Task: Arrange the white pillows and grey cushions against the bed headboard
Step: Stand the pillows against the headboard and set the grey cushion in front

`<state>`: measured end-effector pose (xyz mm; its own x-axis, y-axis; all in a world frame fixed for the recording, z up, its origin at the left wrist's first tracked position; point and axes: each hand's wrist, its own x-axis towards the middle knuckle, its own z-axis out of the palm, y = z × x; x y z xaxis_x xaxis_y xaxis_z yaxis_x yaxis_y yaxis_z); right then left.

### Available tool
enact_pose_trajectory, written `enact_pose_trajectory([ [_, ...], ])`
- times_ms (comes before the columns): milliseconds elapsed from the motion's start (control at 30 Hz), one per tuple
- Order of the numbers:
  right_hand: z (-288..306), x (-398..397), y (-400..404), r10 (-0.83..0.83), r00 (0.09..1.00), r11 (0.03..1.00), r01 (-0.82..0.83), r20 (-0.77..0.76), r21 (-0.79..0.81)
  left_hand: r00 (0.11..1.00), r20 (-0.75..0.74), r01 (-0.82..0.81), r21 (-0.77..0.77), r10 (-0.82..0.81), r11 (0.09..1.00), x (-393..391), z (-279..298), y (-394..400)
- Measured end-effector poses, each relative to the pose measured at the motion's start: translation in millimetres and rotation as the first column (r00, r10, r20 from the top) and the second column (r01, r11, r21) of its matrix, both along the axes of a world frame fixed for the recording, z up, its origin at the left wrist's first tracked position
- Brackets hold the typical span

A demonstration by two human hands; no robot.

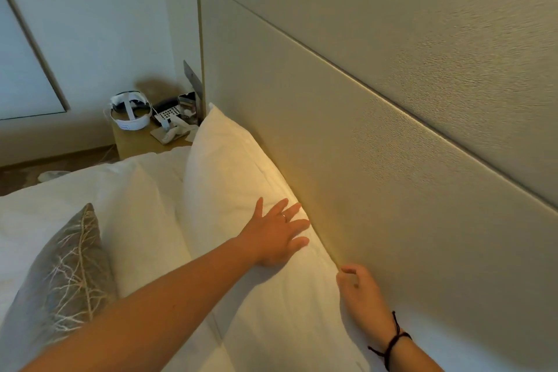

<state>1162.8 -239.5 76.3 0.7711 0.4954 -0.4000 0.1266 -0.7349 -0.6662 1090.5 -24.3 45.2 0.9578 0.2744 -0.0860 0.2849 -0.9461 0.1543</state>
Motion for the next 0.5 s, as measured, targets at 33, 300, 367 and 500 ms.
enact_pose_trajectory([
  [33, 3.0, 1.5, -3.4, -0.028, 0.999, 0.999, 0.03, -0.041, 0.04, 1.0, -0.005, 0.01, -0.006, -0.01, 1.0, -1.2, 0.9, -5.1],
  [300, 18.7, 8.1, -13.8, 0.009, 0.995, 0.952, -0.039, 0.102, 0.304, 0.983, 0.0, -0.182, -0.026, 0.182, 0.983, -23.1, -13.0, -21.9],
  [367, 19.9, 10.8, -14.9, 0.058, 0.931, 0.961, -0.149, 0.361, 0.231, 0.965, -0.007, -0.261, -0.072, 0.261, 0.963, -33.5, -21.4, -25.9],
  [500, 14.9, 14.4, -16.3, 0.28, 0.648, 0.954, -0.268, 0.708, -0.132, 0.936, -0.019, -0.349, -0.185, 0.352, 0.919, -56.4, -35.6, -42.7],
])
